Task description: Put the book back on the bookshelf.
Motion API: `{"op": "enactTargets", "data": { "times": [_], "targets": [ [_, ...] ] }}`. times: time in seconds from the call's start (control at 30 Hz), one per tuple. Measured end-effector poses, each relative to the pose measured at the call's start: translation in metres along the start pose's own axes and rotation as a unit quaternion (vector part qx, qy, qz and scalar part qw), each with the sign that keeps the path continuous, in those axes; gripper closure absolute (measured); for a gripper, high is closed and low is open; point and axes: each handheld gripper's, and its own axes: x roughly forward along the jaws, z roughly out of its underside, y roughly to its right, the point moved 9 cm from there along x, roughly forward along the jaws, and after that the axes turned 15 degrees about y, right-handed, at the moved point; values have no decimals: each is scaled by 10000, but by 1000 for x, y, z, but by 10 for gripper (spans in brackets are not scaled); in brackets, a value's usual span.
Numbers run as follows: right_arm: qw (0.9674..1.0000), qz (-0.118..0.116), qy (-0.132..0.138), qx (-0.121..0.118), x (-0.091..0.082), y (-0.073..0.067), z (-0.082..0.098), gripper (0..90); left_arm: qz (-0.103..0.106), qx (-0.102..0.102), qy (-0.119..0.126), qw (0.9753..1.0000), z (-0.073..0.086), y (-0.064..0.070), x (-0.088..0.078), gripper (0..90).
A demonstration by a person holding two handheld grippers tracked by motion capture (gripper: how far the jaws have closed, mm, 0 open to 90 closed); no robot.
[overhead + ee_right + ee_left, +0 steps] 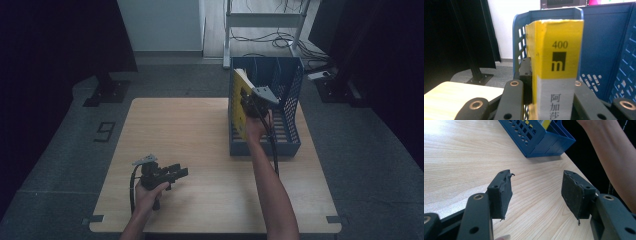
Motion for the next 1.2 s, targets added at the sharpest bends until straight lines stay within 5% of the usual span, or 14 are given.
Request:
{"op": "enactTargets", "data": {
  "times": [0.7, 1.2],
  "targets": [
    [9998, 136, -121, 25, 10, 4, 27, 749, -66, -49, -17, 10000, 2, -6, -2, 412],
    [9995, 13, -255, -181, -3, -4, 33, 744, -73, -54, -57, 9999, 5, -6, -2, 412]
  ]
}}
